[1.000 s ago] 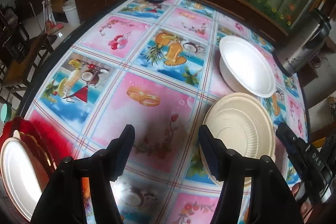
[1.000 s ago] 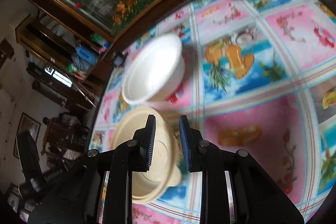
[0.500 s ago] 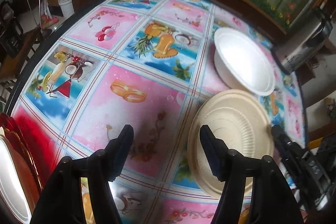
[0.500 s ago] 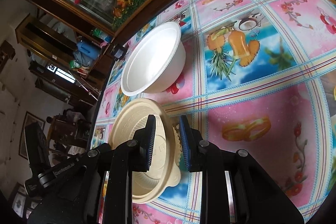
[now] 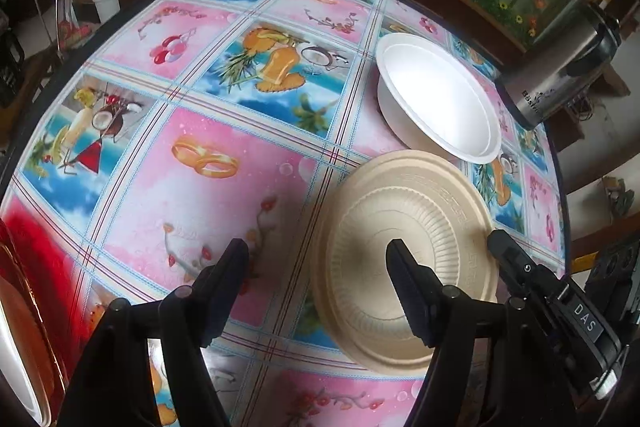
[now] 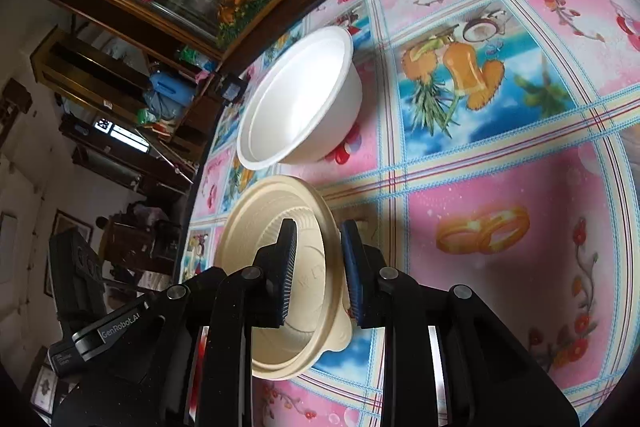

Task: Organize plates and bowls
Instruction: 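Grasp the beige bowl rim with the right tool while the left tool grasps its opposite rim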

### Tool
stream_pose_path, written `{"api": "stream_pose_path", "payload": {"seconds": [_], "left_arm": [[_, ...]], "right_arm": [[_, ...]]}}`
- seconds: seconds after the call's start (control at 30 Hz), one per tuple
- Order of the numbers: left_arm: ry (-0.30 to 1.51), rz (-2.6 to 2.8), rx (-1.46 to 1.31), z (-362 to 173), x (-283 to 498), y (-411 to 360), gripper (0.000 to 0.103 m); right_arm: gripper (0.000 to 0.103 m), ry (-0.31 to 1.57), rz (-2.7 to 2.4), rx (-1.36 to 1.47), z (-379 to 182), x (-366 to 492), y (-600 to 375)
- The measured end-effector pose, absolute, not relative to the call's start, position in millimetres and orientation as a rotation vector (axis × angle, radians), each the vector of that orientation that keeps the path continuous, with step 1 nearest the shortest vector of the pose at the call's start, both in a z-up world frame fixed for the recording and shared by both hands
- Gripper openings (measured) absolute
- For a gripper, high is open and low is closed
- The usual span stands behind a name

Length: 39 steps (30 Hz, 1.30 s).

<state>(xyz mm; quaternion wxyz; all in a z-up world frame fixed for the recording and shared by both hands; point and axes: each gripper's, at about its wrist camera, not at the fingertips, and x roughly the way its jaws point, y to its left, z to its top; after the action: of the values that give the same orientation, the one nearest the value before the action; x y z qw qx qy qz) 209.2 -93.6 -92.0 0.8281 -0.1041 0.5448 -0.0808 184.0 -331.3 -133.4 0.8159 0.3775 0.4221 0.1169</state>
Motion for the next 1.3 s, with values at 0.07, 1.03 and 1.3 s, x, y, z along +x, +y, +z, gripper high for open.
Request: {"api": "stream_pose_path", "payload": {"seconds": [0.07, 1.03, 1.3], "left_arm": [[1.140, -0.159, -0.208, -93, 210, -95, 0.071], [1.119, -0.211, -0.209, -116, 223, -100, 0.032], [1.113, -0.231, -0.164, -115, 217, -108, 0.015]], "right_arm": [[0.023, 0.916, 0.245, 0.797, -135, 185, -330], [0.012, 0.923, 0.175, 0.819, -143, 182, -330], [0.011, 0.917, 0.180, 0.800, -140, 182, -324]]}}
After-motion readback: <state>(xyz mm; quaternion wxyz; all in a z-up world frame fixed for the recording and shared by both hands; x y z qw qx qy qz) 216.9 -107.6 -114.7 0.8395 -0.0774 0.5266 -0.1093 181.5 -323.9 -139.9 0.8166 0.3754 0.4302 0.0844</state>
